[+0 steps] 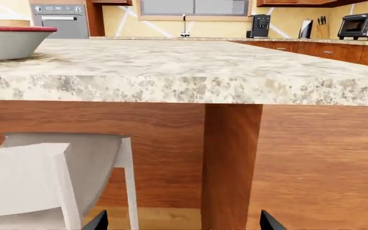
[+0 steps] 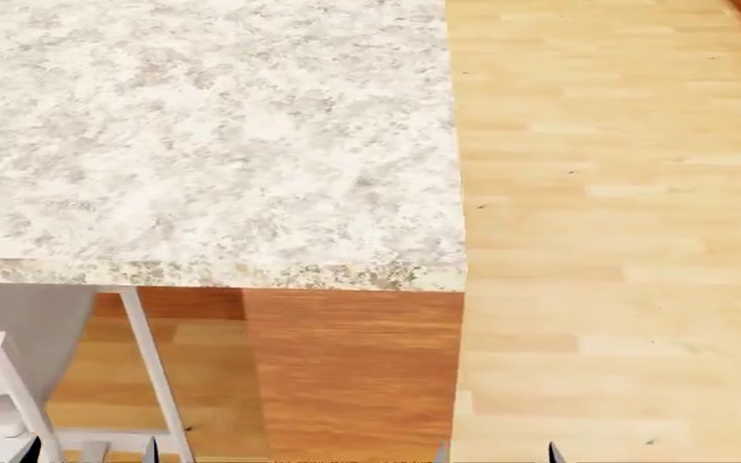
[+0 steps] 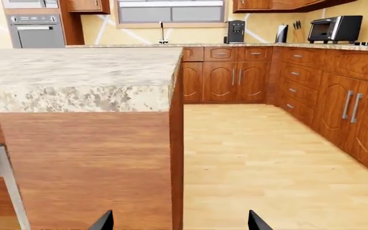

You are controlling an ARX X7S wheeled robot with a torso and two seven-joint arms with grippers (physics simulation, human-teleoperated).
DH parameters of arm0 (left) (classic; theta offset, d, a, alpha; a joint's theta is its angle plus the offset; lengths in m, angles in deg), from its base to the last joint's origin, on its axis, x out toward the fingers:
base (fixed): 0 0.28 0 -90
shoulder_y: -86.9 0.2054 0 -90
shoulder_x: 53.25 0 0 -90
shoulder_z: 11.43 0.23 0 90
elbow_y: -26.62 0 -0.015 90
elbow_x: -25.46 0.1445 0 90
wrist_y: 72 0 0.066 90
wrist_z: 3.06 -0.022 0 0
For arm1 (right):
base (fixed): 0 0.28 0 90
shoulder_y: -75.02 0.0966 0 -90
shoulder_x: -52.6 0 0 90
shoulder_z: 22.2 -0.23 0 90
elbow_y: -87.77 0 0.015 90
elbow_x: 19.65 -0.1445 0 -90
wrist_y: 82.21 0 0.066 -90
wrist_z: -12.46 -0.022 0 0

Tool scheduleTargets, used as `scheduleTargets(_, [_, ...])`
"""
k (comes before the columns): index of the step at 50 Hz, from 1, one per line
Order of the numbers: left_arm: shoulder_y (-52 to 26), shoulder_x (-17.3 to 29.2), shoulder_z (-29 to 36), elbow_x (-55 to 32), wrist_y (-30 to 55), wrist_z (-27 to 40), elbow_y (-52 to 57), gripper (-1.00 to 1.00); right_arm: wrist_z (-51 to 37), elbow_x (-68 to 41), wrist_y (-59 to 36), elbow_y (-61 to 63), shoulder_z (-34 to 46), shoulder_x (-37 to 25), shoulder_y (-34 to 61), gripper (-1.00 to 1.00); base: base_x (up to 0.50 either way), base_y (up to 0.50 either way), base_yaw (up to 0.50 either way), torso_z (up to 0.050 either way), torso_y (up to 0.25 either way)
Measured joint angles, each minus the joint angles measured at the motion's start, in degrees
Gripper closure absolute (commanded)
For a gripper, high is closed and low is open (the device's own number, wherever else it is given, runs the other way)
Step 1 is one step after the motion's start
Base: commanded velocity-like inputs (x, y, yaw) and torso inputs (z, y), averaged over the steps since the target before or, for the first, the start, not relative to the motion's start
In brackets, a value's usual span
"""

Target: Place the cup inside the bowl on the dining table and move the bowl to any counter.

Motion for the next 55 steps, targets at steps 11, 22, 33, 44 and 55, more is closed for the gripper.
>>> scheduleTargets(11, [-0.05, 0.28, 0.33, -0.27, -0.10, 0.32, -0.03, -1.00, -0.29, -0.30, 0.16, -0.01, 0.31, -0.27, 0.03, -1.00, -0.06, 0.50, 0.00, 0.000, 0.000])
scheduleTargets(22, [-0.11, 0.54, 0.66, -0.53, -0.19, 0.62, -0.06, -1.00, -0.58, -0.57, 0.30, -0.04, 0.63, -0.52, 0.07, -1.00, -0.06, 0.50, 0.00, 0.000, 0.000])
scheduleTargets(33, [-0.17, 0.75, 0.92, -0.81, -0.24, 0.93, -0.09, -1.00, -0.85, -0.91, 0.54, -0.05, 0.87, -0.76, 0.12, -1.00, -0.01, 0.50, 0.00, 0.000, 0.000])
scheduleTargets(44, [-0.37, 0.85, 1.23, -1.04, -0.25, 1.29, -0.14, -1.00, -0.99, -1.31, 0.93, -0.05, 1.10, -1.01, 0.18, -1.00, 0.00, 0.50, 0.00, 0.000, 0.000])
scheduleTargets(55, [-0.52, 1.01, 1.50, -1.26, -0.44, 1.64, -0.19, -1.00, -1.13, -1.65, 1.31, -0.14, 1.36, -1.22, 0.20, -1.00, 0.00, 0.50, 0.00, 0.000, 0.000])
